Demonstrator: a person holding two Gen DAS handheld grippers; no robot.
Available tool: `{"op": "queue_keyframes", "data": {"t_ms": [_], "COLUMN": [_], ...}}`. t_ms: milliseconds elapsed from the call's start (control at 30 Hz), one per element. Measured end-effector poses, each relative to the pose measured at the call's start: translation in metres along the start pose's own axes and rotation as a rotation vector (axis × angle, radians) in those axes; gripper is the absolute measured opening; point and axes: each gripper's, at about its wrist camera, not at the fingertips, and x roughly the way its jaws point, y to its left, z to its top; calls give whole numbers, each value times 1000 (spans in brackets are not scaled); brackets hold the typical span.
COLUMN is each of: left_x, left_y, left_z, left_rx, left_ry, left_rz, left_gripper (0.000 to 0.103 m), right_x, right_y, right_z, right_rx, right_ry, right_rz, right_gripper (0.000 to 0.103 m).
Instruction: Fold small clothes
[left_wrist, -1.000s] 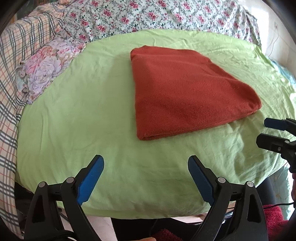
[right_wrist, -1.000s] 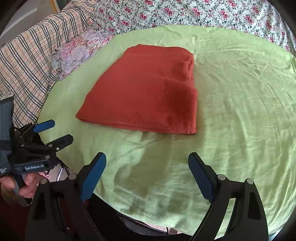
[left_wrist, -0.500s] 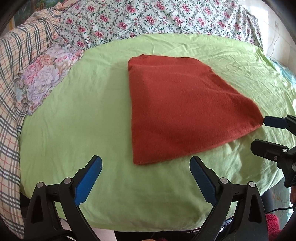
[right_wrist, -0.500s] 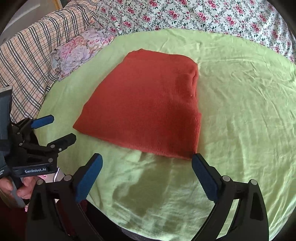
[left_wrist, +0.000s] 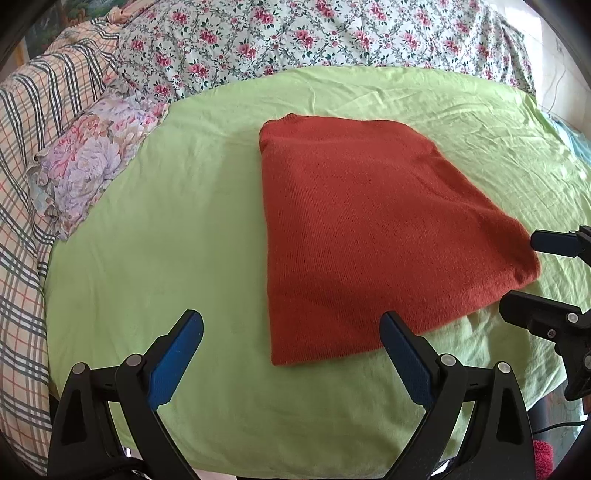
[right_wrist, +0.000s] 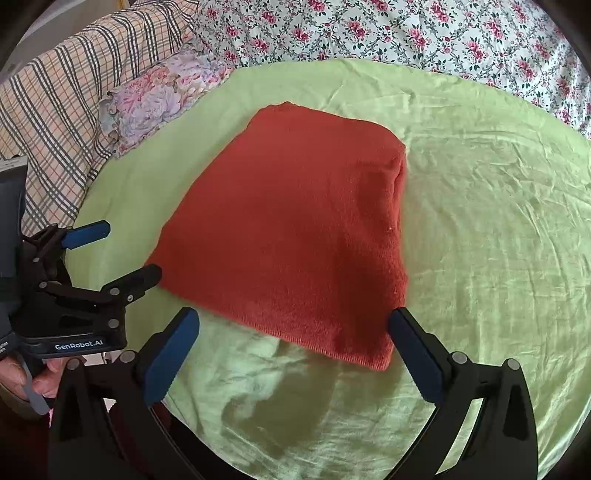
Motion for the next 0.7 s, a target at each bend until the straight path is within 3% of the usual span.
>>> {"op": "queue_keyframes", "data": {"t_ms": [700], "left_x": [11], "left_y": [10], "left_z": [11], "left_rx": [-10], "left_ry": [5], "left_rz": [-22], "left_gripper": [97], "right_x": [6], "right_y": [-3], "right_z": [15], "right_rx": [36], "right_ry": [-3], "right_rz": [13], "right_gripper": [102]}}
